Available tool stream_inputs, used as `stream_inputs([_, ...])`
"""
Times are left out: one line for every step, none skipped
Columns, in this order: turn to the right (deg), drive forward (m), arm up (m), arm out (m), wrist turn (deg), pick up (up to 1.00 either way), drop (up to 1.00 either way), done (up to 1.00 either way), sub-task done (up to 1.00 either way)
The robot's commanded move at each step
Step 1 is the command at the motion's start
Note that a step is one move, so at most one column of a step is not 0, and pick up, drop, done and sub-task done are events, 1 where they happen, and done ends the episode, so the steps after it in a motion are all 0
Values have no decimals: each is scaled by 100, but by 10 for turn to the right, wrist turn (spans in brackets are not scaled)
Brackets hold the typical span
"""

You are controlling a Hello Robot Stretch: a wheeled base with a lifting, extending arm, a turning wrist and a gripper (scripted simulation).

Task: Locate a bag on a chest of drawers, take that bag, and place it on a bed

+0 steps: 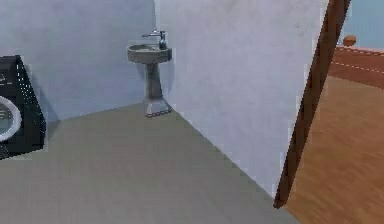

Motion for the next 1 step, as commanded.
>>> stream_inputs([150, 0, 0, 0, 0, 0, 0, 0, 0])
